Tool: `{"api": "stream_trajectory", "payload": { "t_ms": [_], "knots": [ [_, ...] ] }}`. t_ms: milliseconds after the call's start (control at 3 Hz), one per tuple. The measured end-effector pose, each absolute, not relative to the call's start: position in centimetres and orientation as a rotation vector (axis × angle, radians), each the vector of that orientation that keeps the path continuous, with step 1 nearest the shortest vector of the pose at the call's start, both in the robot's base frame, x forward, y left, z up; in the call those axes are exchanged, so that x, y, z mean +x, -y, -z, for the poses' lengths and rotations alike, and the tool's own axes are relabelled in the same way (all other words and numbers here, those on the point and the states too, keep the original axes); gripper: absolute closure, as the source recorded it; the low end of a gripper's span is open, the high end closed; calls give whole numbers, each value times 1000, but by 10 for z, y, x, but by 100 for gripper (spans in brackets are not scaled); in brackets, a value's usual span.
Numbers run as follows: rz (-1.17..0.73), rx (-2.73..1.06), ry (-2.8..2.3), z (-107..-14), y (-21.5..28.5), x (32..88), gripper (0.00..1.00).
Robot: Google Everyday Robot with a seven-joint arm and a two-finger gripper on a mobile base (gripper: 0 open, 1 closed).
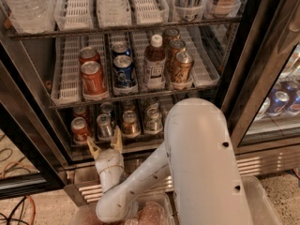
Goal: Pick redbull can from bottom shelf of fridge
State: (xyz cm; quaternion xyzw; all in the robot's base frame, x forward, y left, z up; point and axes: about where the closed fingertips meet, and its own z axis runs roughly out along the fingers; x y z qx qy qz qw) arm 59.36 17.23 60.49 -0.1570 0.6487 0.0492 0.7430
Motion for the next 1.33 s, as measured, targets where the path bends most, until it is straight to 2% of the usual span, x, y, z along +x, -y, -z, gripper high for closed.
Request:
{"api": "stream_trajectory", "payload": {
  "t_ms": [1333],
  "knots": [
    [-112,-314,-1409,-602,-173,612,28]
  ]
}}
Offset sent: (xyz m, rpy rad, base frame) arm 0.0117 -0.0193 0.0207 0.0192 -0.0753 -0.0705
